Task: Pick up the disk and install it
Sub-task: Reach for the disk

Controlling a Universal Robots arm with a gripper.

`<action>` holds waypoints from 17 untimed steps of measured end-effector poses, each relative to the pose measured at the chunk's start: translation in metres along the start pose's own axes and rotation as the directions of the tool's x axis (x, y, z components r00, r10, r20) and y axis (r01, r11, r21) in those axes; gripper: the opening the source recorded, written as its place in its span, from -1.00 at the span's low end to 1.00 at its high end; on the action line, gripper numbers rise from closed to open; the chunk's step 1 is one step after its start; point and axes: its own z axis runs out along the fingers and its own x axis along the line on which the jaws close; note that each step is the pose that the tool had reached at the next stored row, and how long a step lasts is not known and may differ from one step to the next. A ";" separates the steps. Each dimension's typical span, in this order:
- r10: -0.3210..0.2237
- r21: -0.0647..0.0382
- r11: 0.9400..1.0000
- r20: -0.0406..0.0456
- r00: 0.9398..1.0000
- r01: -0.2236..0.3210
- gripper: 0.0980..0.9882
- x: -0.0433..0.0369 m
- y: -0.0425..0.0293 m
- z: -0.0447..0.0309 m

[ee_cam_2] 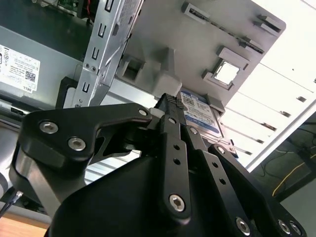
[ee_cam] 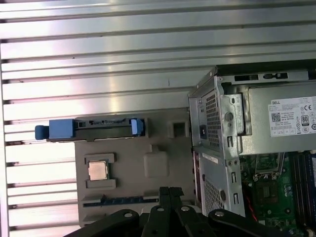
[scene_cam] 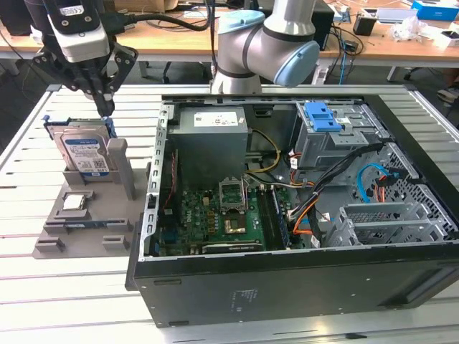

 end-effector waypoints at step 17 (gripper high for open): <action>0.000 0.000 1.000 0.000 1.000 0.000 -0.98 0.0371 -0.0026 -0.0005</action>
